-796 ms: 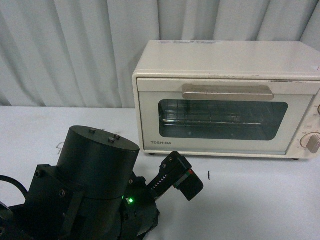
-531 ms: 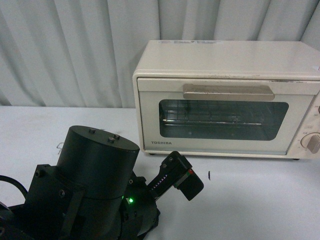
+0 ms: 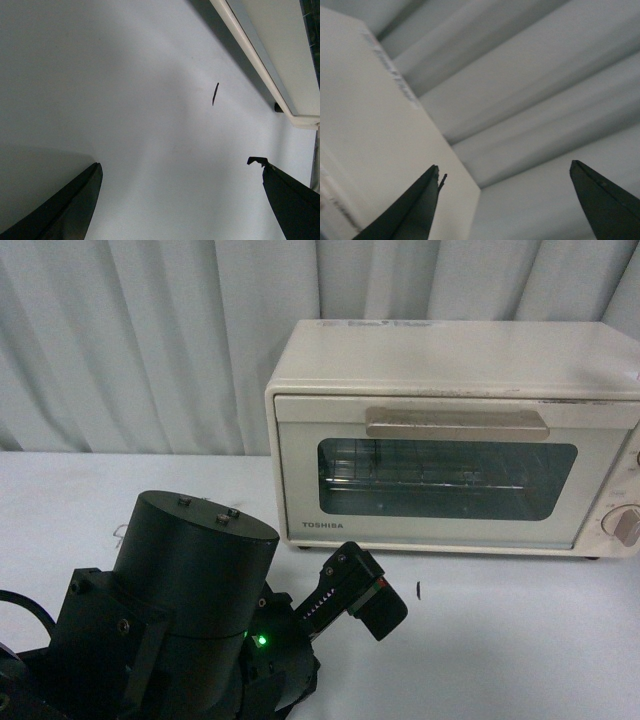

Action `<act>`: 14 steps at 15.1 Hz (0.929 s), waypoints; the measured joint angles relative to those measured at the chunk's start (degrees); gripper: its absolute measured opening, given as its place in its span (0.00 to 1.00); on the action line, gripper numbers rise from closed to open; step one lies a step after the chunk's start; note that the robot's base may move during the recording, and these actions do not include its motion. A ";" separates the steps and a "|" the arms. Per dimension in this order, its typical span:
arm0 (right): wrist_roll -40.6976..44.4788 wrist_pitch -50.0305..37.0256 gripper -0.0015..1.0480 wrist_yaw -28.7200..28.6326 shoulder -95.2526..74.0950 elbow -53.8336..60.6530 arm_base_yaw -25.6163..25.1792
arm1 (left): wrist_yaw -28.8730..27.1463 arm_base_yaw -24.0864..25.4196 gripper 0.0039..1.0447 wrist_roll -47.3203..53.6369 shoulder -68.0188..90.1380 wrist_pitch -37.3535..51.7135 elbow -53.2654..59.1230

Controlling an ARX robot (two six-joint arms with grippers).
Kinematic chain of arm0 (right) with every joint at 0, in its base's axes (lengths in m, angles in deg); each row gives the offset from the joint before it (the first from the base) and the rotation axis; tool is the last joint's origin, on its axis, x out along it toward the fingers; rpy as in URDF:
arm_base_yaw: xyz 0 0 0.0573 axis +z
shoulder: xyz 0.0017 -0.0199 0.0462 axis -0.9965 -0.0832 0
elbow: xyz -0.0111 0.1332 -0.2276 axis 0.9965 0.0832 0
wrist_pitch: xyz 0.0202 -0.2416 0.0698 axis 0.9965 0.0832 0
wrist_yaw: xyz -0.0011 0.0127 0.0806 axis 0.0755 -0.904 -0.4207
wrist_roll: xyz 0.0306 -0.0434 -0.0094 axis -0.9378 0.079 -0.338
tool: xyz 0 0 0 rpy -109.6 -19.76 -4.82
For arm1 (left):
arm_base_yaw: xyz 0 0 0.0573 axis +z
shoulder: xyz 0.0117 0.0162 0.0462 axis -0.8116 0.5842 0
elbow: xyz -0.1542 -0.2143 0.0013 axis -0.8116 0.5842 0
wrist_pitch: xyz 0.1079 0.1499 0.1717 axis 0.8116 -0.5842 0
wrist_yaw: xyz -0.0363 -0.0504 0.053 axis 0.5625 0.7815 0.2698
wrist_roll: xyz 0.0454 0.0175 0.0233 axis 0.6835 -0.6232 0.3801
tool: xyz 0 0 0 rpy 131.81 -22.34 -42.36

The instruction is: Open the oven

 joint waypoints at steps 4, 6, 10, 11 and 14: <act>8.66 9.94 0.44 -7.26 -3.02 -1.27 0.68 | 0.07 0.00 0.94 0.00 0.00 0.00 0.00; 13.64 13.55 0.23 -10.01 -3.91 -2.54 0.74 | 0.07 0.00 0.94 -0.02 0.00 0.00 0.00; 25.44 18.88 0.02 -13.18 -8.07 -3.96 1.49 | 0.07 0.00 0.94 0.00 0.00 0.00 0.00; 28.11 19.80 0.02 -13.20 -9.11 -4.26 1.75 | 0.09 0.00 0.94 -0.02 0.00 0.00 0.00; 33.64 20.59 0.02 -13.68 -12.26 -6.32 2.56 | 0.07 0.00 0.94 -0.02 0.00 0.00 0.00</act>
